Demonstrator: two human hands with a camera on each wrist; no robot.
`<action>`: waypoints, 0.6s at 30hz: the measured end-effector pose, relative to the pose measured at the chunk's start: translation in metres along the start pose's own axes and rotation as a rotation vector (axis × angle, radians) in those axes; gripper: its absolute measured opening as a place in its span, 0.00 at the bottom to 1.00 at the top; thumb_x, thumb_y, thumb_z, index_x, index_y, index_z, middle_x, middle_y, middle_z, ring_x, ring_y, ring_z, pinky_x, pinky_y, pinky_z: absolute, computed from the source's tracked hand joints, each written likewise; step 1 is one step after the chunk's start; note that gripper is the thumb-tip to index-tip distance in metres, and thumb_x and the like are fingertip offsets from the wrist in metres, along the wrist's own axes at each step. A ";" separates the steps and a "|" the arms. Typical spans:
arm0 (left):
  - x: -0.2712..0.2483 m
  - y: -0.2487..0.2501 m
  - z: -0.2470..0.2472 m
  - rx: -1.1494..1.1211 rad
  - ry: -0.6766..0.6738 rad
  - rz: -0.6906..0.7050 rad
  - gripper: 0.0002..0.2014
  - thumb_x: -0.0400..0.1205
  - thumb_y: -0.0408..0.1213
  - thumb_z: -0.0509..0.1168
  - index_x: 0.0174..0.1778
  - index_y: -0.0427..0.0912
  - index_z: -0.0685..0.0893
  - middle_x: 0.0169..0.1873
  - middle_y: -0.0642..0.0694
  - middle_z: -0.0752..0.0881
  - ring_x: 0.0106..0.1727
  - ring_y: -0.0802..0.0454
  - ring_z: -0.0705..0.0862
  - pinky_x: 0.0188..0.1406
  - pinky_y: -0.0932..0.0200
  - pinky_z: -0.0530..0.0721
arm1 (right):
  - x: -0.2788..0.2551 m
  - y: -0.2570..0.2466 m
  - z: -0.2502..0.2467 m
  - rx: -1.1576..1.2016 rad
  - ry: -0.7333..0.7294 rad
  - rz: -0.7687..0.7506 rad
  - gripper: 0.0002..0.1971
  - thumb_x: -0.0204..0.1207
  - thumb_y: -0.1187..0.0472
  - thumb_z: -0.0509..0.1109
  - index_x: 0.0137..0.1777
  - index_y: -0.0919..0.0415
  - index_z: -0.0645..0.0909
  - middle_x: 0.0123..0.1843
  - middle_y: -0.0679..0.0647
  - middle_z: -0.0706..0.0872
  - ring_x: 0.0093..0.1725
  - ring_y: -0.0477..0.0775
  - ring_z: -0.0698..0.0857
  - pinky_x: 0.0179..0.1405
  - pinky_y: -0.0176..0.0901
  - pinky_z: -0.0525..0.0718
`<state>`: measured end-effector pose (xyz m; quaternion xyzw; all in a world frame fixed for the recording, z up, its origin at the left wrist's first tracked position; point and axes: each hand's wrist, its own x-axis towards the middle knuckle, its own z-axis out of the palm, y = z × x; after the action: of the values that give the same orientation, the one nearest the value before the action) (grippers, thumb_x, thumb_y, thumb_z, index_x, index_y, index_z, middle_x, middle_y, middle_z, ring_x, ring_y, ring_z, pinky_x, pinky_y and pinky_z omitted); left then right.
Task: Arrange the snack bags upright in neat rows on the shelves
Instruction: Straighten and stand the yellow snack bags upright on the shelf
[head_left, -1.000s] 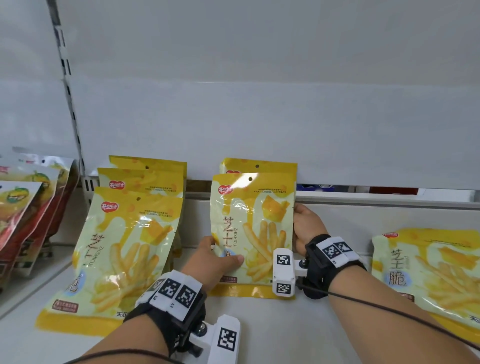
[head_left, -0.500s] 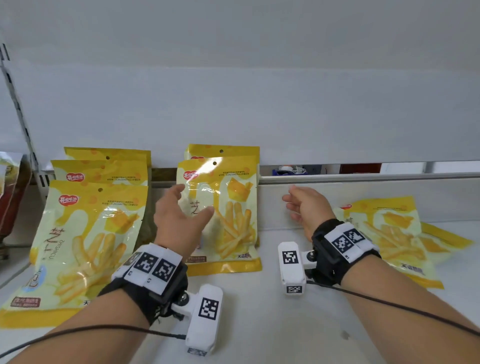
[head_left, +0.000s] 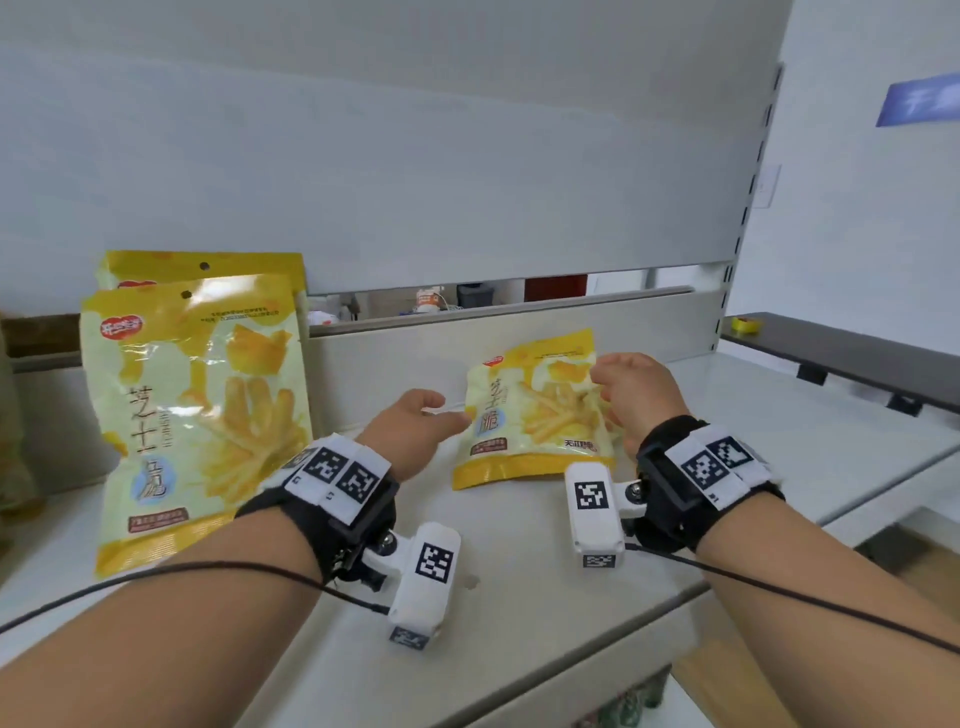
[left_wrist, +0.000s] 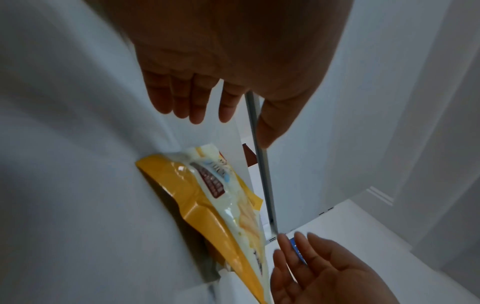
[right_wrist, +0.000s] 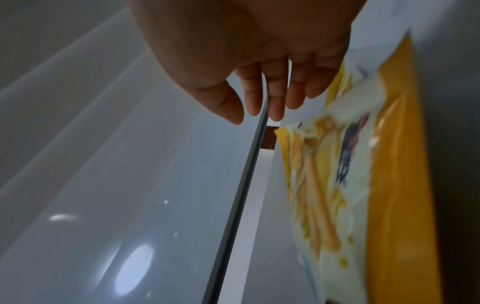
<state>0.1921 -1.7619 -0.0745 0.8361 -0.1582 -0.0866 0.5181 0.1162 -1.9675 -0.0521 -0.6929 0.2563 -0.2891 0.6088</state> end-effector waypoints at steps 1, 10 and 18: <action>0.004 0.002 0.006 0.021 0.002 -0.019 0.28 0.78 0.50 0.69 0.72 0.47 0.73 0.64 0.42 0.79 0.64 0.40 0.79 0.69 0.43 0.76 | 0.000 0.002 -0.008 -0.016 0.017 0.025 0.02 0.75 0.66 0.68 0.46 0.62 0.81 0.39 0.52 0.79 0.38 0.50 0.76 0.45 0.46 0.73; 0.027 0.009 0.033 0.226 -0.029 -0.128 0.40 0.79 0.57 0.66 0.81 0.40 0.59 0.70 0.36 0.77 0.67 0.37 0.78 0.67 0.45 0.77 | 0.013 0.027 -0.034 -0.031 0.019 0.308 0.07 0.75 0.65 0.68 0.36 0.61 0.74 0.36 0.58 0.76 0.40 0.58 0.79 0.46 0.54 0.83; 0.031 0.006 0.033 0.203 -0.053 -0.102 0.43 0.74 0.50 0.74 0.81 0.46 0.59 0.70 0.37 0.78 0.65 0.39 0.80 0.66 0.45 0.79 | 0.019 0.023 -0.023 0.086 -0.007 0.436 0.06 0.78 0.63 0.64 0.41 0.62 0.71 0.33 0.61 0.73 0.26 0.55 0.73 0.27 0.46 0.80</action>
<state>0.2099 -1.8033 -0.0835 0.8887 -0.1370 -0.1182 0.4212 0.1130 -2.0004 -0.0709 -0.5953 0.3855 -0.1589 0.6868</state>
